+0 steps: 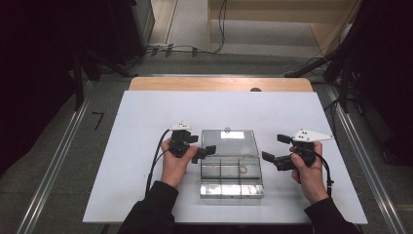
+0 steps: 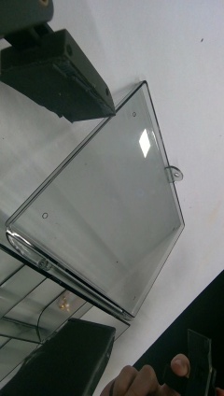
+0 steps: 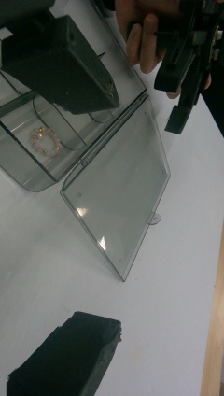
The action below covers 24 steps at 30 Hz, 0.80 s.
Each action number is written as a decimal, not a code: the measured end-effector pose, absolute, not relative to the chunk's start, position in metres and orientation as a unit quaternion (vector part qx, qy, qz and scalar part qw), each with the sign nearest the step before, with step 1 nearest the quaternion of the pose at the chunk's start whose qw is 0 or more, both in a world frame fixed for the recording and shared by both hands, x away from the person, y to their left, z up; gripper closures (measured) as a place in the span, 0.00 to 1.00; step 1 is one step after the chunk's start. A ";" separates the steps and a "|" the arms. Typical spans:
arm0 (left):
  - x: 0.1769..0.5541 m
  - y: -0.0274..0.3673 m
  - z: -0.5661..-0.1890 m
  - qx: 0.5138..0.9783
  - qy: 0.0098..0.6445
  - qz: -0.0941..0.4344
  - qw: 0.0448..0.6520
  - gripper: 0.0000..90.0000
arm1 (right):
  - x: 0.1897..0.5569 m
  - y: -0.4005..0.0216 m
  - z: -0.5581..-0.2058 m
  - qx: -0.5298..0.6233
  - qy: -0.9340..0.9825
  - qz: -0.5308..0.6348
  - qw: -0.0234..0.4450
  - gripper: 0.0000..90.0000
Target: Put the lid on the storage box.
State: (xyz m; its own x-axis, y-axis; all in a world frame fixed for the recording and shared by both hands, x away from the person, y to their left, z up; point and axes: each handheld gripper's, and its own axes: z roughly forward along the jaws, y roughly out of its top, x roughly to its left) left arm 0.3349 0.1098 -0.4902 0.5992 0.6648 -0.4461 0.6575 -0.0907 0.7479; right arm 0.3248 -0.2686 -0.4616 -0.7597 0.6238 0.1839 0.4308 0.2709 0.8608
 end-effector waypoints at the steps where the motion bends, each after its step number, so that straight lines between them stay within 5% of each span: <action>1: 0.335 0.109 -0.491 0.738 0.449 0.003 0.505 0.00 | 0.325 -0.268 -0.462 0.336 0.791 0.502 0.094 0.00; 24: 0.339 0.107 -0.498 0.725 0.481 -0.013 0.493 0.08 | 0.353 -0.235 -0.471 0.382 0.791 0.475 0.052 0.04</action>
State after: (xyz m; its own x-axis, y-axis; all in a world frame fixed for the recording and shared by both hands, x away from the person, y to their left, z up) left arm 0.3394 0.1067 -0.4975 0.5369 0.6846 -0.4931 0.7101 -0.0510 0.7023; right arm 0.3528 -0.2353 -0.4708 -0.7024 0.6538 0.2812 0.5554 0.2565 0.7911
